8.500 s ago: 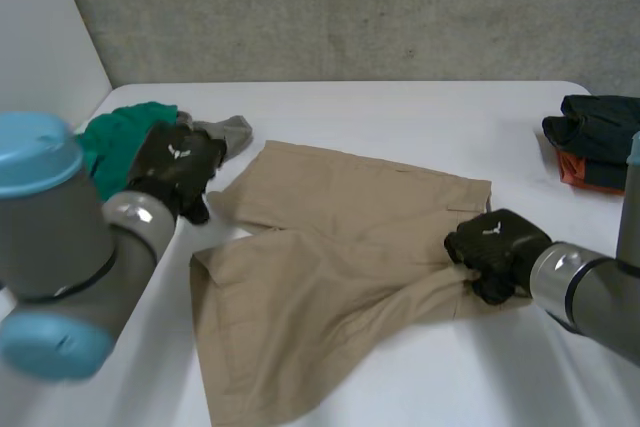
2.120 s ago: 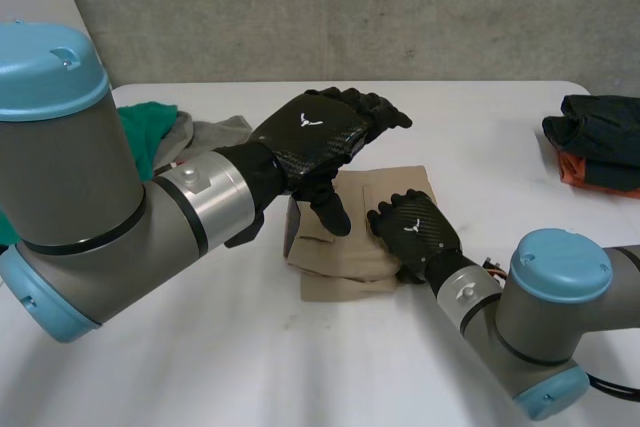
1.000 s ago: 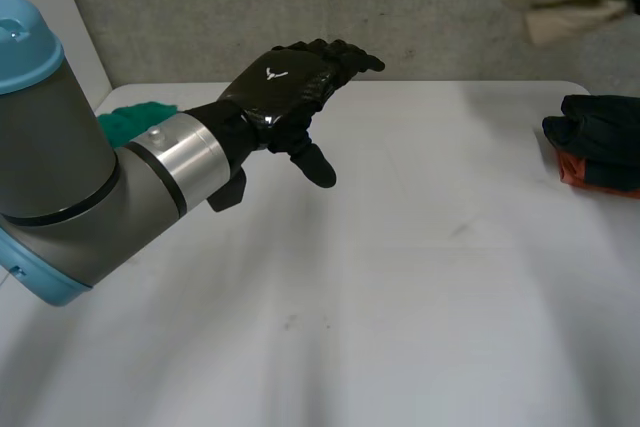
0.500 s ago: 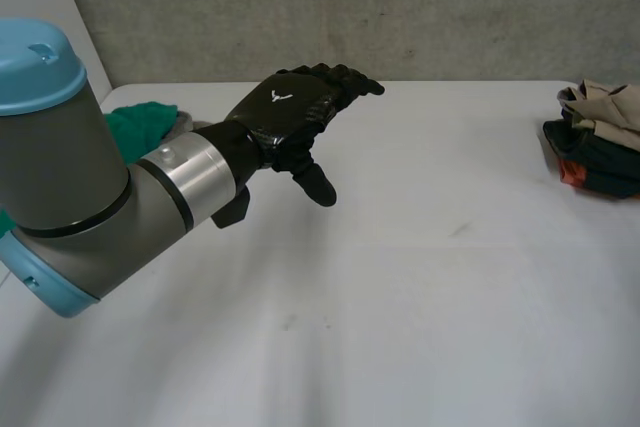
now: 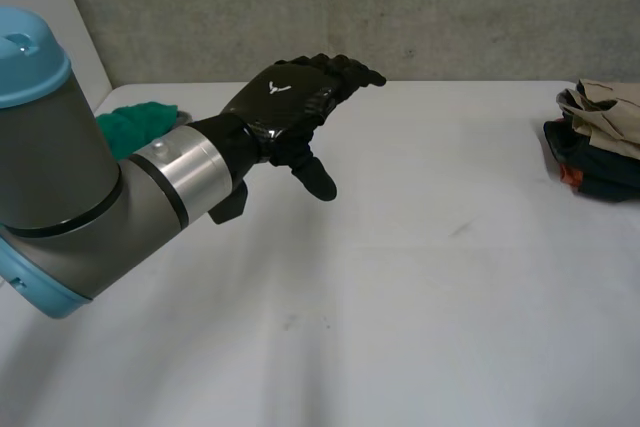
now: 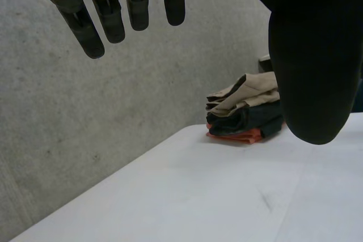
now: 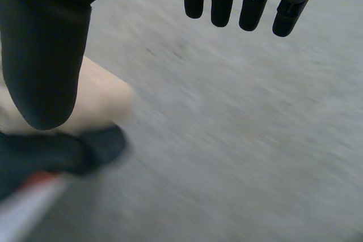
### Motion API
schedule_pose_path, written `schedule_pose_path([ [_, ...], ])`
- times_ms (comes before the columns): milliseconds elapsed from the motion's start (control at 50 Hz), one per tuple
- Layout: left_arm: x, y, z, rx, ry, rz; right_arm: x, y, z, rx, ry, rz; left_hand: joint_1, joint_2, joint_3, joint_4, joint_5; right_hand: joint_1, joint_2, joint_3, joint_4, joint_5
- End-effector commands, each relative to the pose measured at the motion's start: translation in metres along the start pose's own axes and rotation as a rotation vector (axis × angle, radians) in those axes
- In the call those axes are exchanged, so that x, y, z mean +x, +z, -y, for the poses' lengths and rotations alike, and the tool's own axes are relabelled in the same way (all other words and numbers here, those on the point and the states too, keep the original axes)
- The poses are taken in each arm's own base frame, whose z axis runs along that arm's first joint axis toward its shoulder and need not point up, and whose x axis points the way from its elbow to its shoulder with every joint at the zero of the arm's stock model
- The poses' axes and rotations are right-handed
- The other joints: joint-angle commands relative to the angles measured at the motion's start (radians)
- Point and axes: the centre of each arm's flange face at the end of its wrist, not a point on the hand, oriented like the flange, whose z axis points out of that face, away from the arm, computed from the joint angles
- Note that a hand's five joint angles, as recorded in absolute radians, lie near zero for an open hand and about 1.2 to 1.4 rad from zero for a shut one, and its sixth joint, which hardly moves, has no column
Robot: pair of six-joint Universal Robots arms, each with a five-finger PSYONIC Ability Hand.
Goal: Fold the laundry.
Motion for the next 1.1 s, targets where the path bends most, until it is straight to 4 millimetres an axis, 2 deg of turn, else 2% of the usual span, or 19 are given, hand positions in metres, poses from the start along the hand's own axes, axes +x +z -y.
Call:
schedule_pose_path([
  [20,-0.002,-0.006,0.016,0.042,0.016,0.031,0.058,-0.014,0.054,-0.101,-0.241,-0.426,0.056,0.054,0.046,0.05,0.032,-0.066,-0.042,-0.038,-0.035,-0.048],
  [60,-0.005,-0.008,0.021,0.058,0.023,0.06,0.055,-0.014,0.07,-0.088,-0.274,-0.485,0.056,0.054,0.046,0.05,0.032,-0.066,-0.042,-0.038,-0.035,-0.048],
  [140,-0.019,-0.012,0.037,0.113,0.042,0.193,-0.023,0.004,0.116,0.088,-0.263,-0.368,0.053,0.051,0.043,0.047,0.029,-0.066,-0.042,-0.038,-0.035,-0.048],
  [160,-0.03,-0.015,0.045,0.151,0.058,0.276,-0.058,0.004,0.133,0.172,-0.241,-0.292,0.053,0.051,0.043,0.047,0.029,-0.066,-0.042,-0.038,-0.035,-0.048],
  [220,-0.052,-0.02,0.057,0.219,0.088,0.424,-0.113,-0.01,0.16,0.307,-0.224,-0.153,0.053,0.051,0.043,0.047,0.029,-0.066,-0.042,-0.038,-0.035,-0.048],
  [240,-0.07,-0.023,0.062,0.25,0.117,0.522,-0.147,-0.025,0.172,0.385,-0.219,-0.038,0.05,0.048,0.04,0.044,0.026,-0.066,-0.042,-0.038,-0.035,-0.048],
  [260,-0.082,-0.026,0.063,0.257,0.135,0.573,-0.164,-0.034,0.178,0.424,-0.22,0.023,0.05,0.048,0.04,0.044,0.026,-0.066,-0.042,-0.038,-0.035,-0.048],
  [340,-0.14,-0.038,0.056,0.203,0.258,0.761,-0.242,-0.081,0.176,0.527,-0.215,0.317,0.047,0.045,0.038,0.041,0.023,-0.066,-0.042,-0.038,-0.035,-0.048],
  [380,-0.161,-0.039,0.043,0.142,0.307,0.803,-0.288,-0.113,0.169,0.549,-0.188,0.494,0.047,0.045,0.038,0.041,0.023,-0.066,-0.042,-0.038,-0.035,-0.048],
  [400,-0.182,-0.038,0.024,0.066,0.347,0.83,-0.302,-0.124,0.167,0.547,-0.174,0.547,0.044,0.042,0.035,0.038,0.02,-0.066,-0.042,-0.038,-0.035,-0.048],
  [460,-0.212,-0.038,-0.006,-0.049,0.406,0.86,-0.342,-0.162,0.153,0.491,-0.116,0.697,0.038,0.036,0.029,0.032,0.014,-0.066,-0.042,-0.038,-0.035,-0.048],
  [560,-0.274,-0.053,-0.076,-0.279,0.479,0.863,-0.359,-0.191,0.126,0.286,-0.058,0.812,0.038,0.036,0.029,0.032,0.014,-0.066,-0.042,-0.038,-0.035,-0.048],
  [620,-0.293,-0.057,-0.111,-0.345,0.478,0.794,-0.365,-0.198,0.103,0.125,-0.024,0.861,0.041,0.039,0.032,0.035,0.017,-0.066,-0.042,-0.038,-0.035,-0.048],
  [780,-0.312,-0.056,-0.151,-0.38,0.459,0.714,-0.368,-0.199,0.069,-0.009,-0.139,0.839,0.179,0.177,0.169,0.172,0.155,-0.066,-0.042,-0.038,-0.035,-0.048],
  [840,-0.314,-0.055,-0.159,-0.392,0.449,0.707,-0.367,-0.198,0.067,-0.008,-0.185,0.819,0.246,0.244,0.237,0.24,0.223,-0.066,-0.042,-0.038,-0.035,-0.048],
  [920,-0.316,-0.054,-0.162,-0.393,0.452,0.711,-0.366,-0.199,0.065,-0.008,-0.217,0.805,0.745,0.743,0.735,0.738,0.721,-0.066,-0.042,-0.038,-0.035,-0.048],
  [960,-0.314,-0.052,-0.157,-0.385,0.46,0.712,-0.365,-0.198,0.065,-0.009,-0.219,0.8,1.193,1.191,1.184,1.187,1.17,-0.066,-0.042,-0.038,-0.035,-0.048],
  [1040,-0.309,-0.049,-0.148,-0.376,0.468,0.759,-0.365,-0.197,0.064,-0.009,-0.216,0.796,1.198,1.195,1.188,1.191,1.174,-0.066,-0.042,-0.038,-0.035,-0.048],
  [1100,-0.296,-0.043,-0.117,-0.319,0.51,0.805,-0.364,-0.197,0.064,-0.01,-0.21,0.794,1.198,1.195,1.188,1.191,1.174,-0.066,-0.042,-0.038,-0.035,-0.048],
])
